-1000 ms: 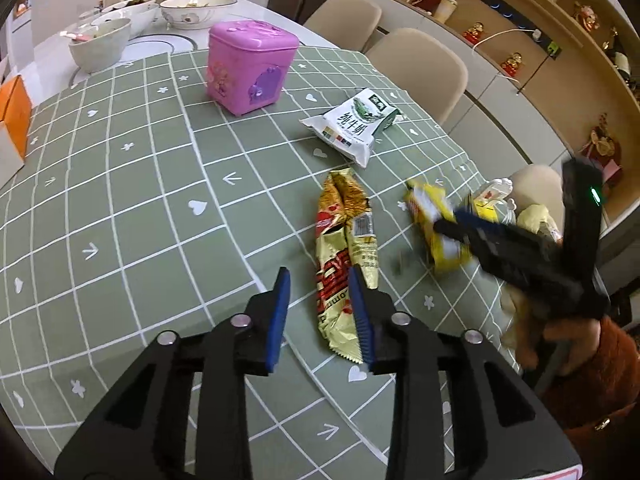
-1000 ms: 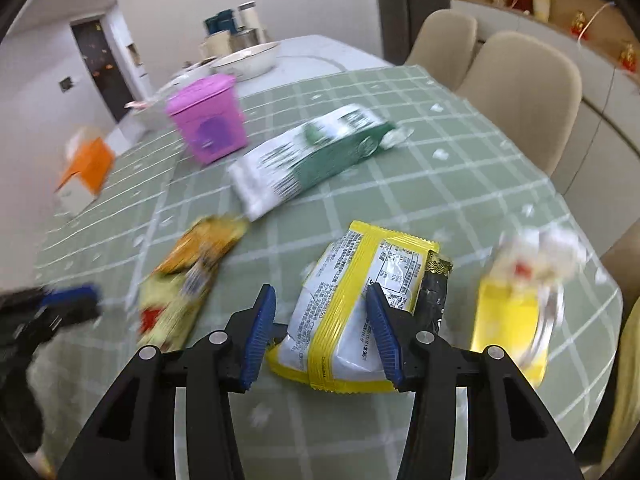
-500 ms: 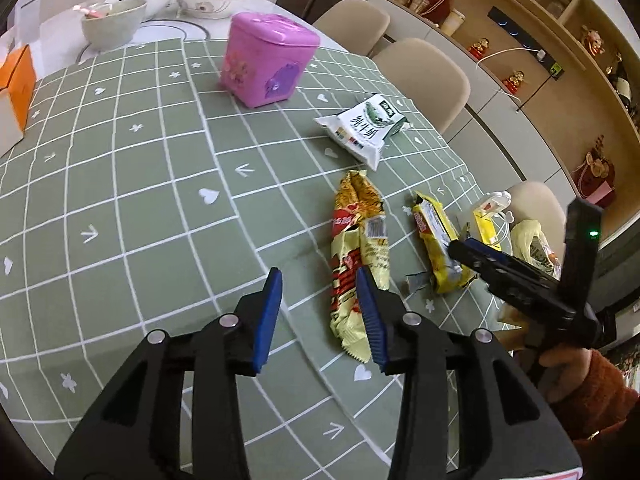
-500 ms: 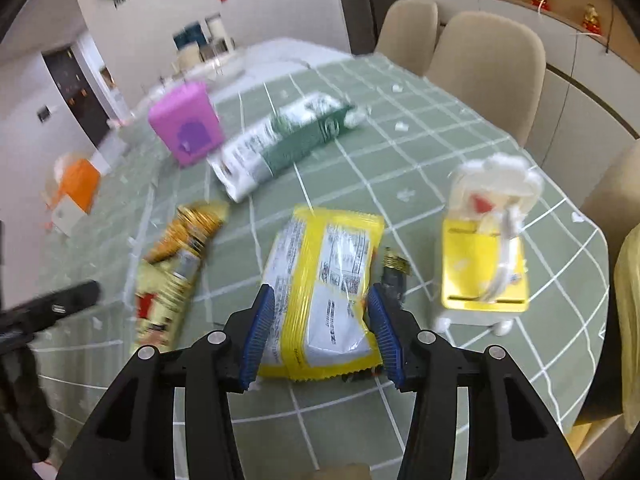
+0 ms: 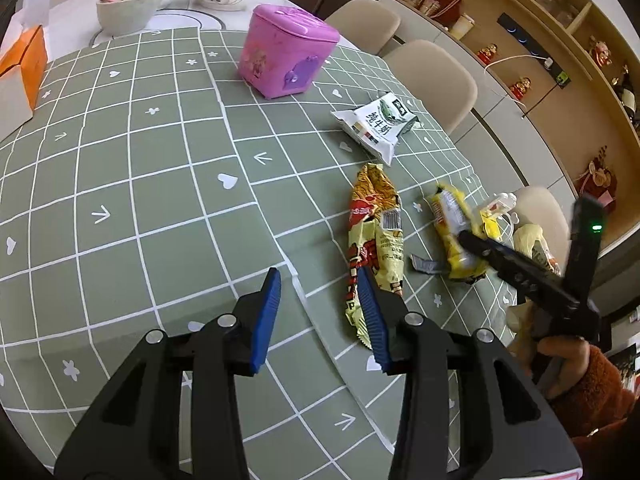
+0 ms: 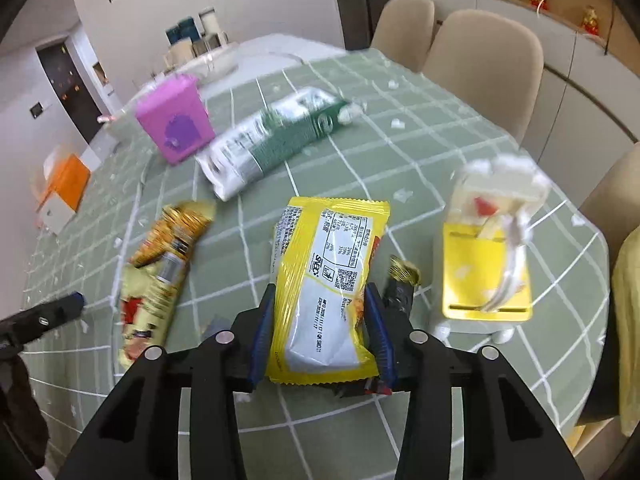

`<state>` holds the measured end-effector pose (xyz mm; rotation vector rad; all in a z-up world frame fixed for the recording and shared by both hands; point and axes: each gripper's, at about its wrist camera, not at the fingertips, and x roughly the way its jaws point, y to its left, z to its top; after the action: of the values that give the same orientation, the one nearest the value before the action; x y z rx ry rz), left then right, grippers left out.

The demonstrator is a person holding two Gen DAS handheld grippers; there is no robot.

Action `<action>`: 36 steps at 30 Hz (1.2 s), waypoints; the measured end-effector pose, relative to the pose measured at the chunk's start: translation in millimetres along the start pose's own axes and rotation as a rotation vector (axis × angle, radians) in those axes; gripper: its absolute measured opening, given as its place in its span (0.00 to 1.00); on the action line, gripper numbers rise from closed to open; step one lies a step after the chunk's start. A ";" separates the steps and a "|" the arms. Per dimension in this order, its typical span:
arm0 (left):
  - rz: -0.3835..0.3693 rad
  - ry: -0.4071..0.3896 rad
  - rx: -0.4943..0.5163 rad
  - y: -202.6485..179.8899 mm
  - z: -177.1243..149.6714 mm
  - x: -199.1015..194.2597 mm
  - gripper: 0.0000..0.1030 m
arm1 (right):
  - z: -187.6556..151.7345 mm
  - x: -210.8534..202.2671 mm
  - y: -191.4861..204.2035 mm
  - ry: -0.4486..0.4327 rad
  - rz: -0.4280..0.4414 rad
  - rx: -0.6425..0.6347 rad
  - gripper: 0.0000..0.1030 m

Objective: Collect trash
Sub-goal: 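Grasp the yellow-red snack stick with the left gripper while the right grasps the yellow-white pack, then carry both snacks to the bin and open both grippers inside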

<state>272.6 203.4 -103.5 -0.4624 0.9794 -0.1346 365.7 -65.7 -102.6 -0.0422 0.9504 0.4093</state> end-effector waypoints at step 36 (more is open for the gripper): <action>0.060 0.045 0.190 -61.2 13.8 54.4 0.29 | -54.6 -105.3 -27.5 -0.080 -0.121 0.044 0.39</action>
<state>320.2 135.9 -112.2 -0.2563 1.0124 -0.1830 279.1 -136.6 -54.6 -0.0430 0.8726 0.2767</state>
